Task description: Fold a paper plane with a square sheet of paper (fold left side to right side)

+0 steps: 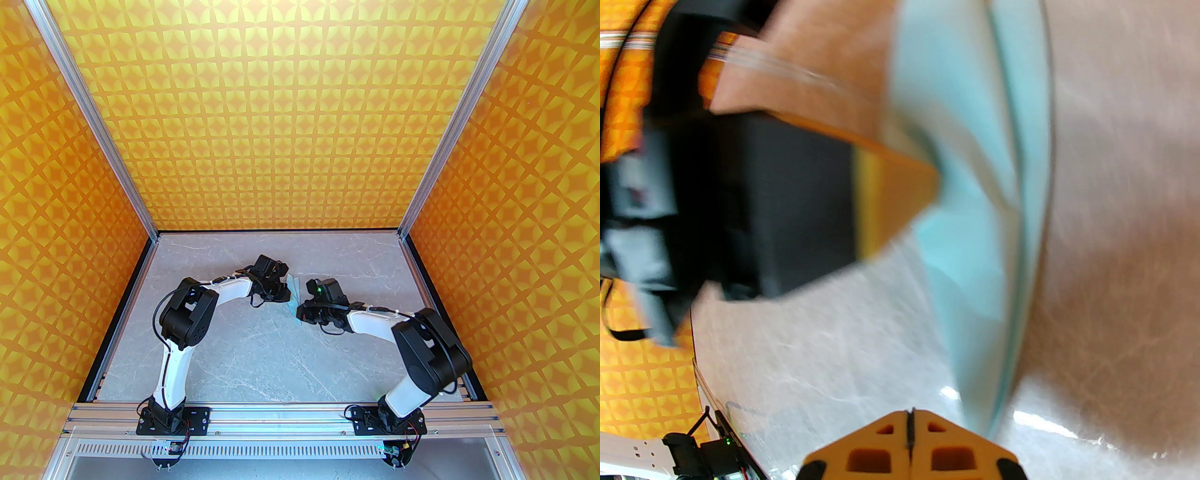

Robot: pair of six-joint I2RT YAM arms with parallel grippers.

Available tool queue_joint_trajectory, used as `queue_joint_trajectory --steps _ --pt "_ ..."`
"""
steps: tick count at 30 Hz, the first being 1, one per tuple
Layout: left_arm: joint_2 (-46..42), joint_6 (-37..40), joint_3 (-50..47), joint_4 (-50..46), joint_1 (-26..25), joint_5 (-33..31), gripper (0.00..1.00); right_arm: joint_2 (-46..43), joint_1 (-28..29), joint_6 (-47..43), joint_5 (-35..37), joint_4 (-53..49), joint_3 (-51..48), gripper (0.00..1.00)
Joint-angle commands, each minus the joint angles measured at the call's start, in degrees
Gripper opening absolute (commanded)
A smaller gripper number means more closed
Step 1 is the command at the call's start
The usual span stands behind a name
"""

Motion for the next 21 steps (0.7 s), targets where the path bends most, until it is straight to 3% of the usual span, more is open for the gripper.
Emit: queue_joint_trajectory --steps 1,21 --pt "1.0 1.3 0.8 -0.7 0.2 0.6 0.09 0.4 -0.4 2.4 -2.2 4.1 -1.2 0.02" --pt "1.5 1.2 1.1 -0.9 0.3 0.7 0.09 4.4 -0.6 3.8 -3.9 8.1 -1.7 0.03"
